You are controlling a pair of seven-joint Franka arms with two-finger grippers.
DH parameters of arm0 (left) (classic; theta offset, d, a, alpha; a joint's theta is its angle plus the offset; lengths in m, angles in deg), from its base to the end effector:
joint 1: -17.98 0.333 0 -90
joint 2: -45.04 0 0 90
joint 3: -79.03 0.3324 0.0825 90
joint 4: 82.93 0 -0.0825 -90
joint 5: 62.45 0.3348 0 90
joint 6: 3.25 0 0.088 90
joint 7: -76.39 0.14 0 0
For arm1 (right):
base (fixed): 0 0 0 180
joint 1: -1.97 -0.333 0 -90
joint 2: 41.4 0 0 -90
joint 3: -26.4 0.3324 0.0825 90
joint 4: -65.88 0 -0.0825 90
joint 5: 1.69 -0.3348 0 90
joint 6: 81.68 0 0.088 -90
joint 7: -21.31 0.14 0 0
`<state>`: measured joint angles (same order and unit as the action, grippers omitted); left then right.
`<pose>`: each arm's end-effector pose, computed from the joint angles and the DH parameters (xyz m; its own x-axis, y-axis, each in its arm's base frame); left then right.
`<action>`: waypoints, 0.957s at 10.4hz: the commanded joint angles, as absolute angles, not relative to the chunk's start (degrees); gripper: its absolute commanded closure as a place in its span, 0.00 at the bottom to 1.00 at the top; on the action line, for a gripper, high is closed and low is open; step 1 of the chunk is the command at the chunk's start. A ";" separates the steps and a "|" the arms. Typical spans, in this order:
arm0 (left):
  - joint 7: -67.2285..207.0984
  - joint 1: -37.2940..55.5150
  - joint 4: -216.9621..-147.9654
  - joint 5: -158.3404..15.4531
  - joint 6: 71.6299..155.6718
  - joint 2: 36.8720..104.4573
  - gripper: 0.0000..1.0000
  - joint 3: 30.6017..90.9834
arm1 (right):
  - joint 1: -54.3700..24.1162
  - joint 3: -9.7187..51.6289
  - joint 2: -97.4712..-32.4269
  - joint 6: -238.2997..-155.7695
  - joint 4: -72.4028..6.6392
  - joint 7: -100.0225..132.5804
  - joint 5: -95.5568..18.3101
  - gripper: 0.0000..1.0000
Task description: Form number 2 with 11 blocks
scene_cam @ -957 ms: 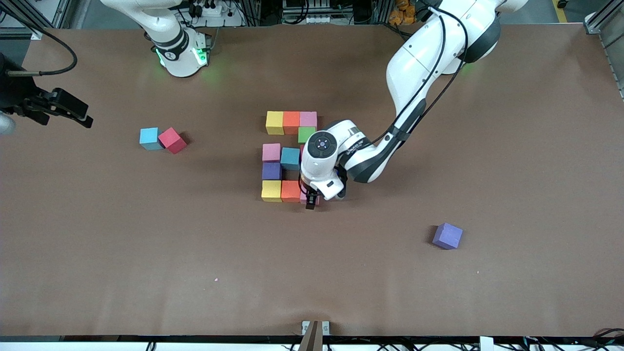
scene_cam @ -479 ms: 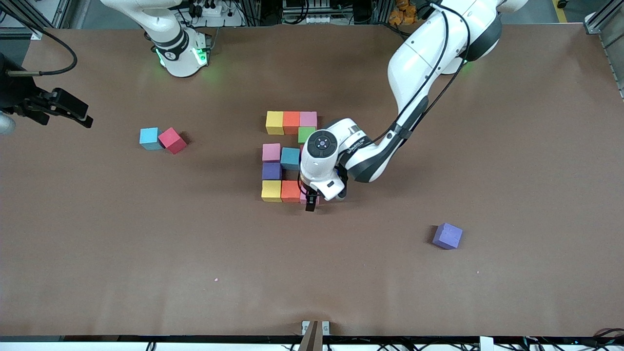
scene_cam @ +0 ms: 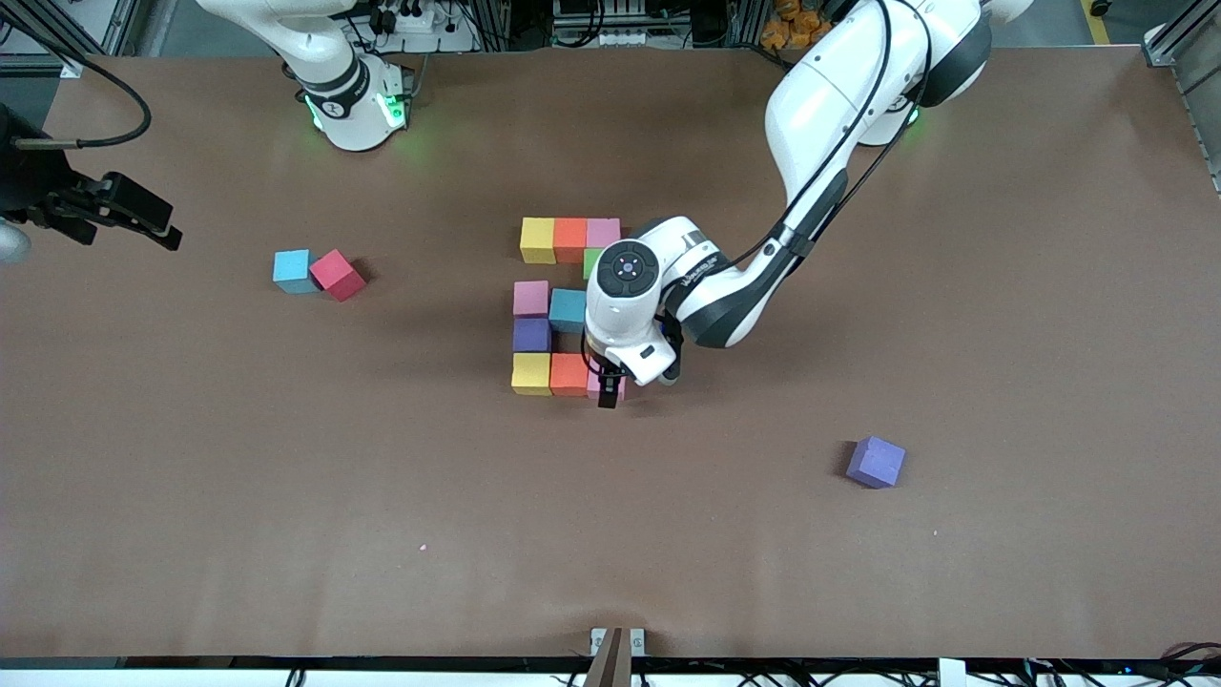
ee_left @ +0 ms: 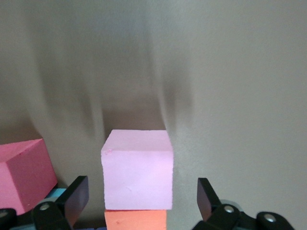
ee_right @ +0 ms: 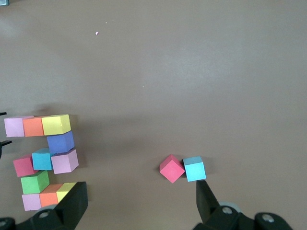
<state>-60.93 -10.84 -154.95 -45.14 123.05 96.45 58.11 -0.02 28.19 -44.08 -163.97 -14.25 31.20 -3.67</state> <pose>0.5411 -0.4984 0.2499 0.0684 0.9932 -0.0944 0.9964 -0.0633 0.0560 0.5051 0.0381 0.6442 0.9947 -0.1017 -0.0150 -0.1022 -0.9942 -0.0337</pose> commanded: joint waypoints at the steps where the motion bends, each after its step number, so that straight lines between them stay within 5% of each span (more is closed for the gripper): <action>1: -59.59 -8.40 -155.79 -46.72 118.58 92.26 0.00 57.94 | 0.48 28.60 -44.21 -163.50 -13.66 31.68 -3.27 0.00; 10: -26.69 3.74 -156.23 -49.00 102.25 76.61 0.00 57.94 | 0.48 28.60 -44.30 -163.50 -13.66 31.94 -3.36 0.00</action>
<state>-34.28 2.24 -154.34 -46.81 106.06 80.07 58.15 0.09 28.11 -44.09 -163.98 -14.25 31.20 -3.66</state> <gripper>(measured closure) 0.000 0.000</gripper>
